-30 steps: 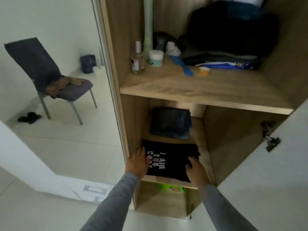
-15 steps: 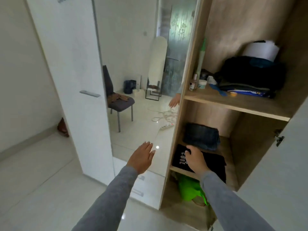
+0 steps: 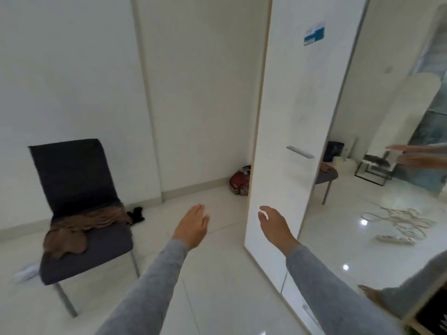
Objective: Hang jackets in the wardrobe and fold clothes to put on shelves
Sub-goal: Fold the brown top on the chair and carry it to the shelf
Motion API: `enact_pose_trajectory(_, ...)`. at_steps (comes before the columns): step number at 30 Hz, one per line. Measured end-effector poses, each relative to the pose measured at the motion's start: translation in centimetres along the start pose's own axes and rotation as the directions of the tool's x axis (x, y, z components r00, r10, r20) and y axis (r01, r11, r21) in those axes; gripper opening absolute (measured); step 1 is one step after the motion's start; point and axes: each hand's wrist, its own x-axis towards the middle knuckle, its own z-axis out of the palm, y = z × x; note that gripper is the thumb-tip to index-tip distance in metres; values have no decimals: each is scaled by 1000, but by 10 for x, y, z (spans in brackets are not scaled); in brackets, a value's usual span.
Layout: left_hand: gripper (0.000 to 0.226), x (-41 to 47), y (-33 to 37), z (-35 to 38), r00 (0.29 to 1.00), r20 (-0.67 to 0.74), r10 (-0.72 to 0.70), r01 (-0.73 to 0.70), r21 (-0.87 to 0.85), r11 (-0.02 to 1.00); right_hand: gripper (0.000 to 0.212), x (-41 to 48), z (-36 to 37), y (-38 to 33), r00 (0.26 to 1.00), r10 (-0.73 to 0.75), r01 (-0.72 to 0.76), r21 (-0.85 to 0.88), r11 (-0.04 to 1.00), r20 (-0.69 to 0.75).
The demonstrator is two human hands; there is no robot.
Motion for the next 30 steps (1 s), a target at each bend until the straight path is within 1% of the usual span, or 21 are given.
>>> enact_pose_trajectory(3, 49, 2, -62, -36, 990, -43, -131, 132, 26, 991, 28, 34, 61, -49, 987, -91, 90, 10, 996, 131)
enact_pose_trajectory(4, 49, 4, -76, -45, 986, -58, -153, 155, 31, 987, 28, 44, 76, -61, 978, -120, 121, 6, 993, 170)
enact_pose_trajectory(7, 47, 26, -127, -78, 959, -152, -240, 246, 24, 969, 39, 87, 128, -102, 933, -250, 251, 28, 968, 259)
enact_pose_trajectory(10, 46, 48, -162, -102, 935, -207, -290, 302, 31, 953, 41, 130, 163, -132, 888, -323, 330, 37, 943, 328)
enact_pose_trajectory(12, 46, 63, -184, -116, 920, -207, -333, 344, 21, 939, 40, 160, 182, -152, 868, -332, 343, 39, 939, 370)
enact_pose_trajectory(14, 47, 76, -206, -128, 889, -236, -393, 398, -25, 917, 38, 191, 199, -175, 850, -330, 344, 43, 938, 410)
enact_pose_trajectory(16, 49, 85, -231, -140, 850, -277, -448, 449, -66, 891, 36, 222, 218, -198, 834, -359, 372, 55, 927, 418)
enact_pose_trajectory(18, 50, 89, -260, -150, 802, -310, -511, 506, -105, 856, 38, 248, 246, -225, 805, -396, 412, 63, 909, 442)
enact_pose_trajectory(20, 50, 87, -285, -157, 762, -322, -562, 560, -107, 821, 39, 260, 275, -245, 773, -410, 427, 83, 901, 485)
enact_pose_trajectory(24, 50, 75, -354, -173, 658, -348, -667, 673, -125, 729, 37, 269, 365, -280, 679, -420, 458, 99, 883, 602)
enact_pose_trajectory(28, 51, 69, -439, -196, 598, -325, -733, 739, -130, 661, 40, 274, 454, -316, 599, -384, 453, 98, 886, 702)
enact_pose_trajectory(30, 52, 72, -487, -216, 565, -318, -762, 765, -146, 628, 41, 282, 495, -340, 582, -377, 456, 96, 885, 721)
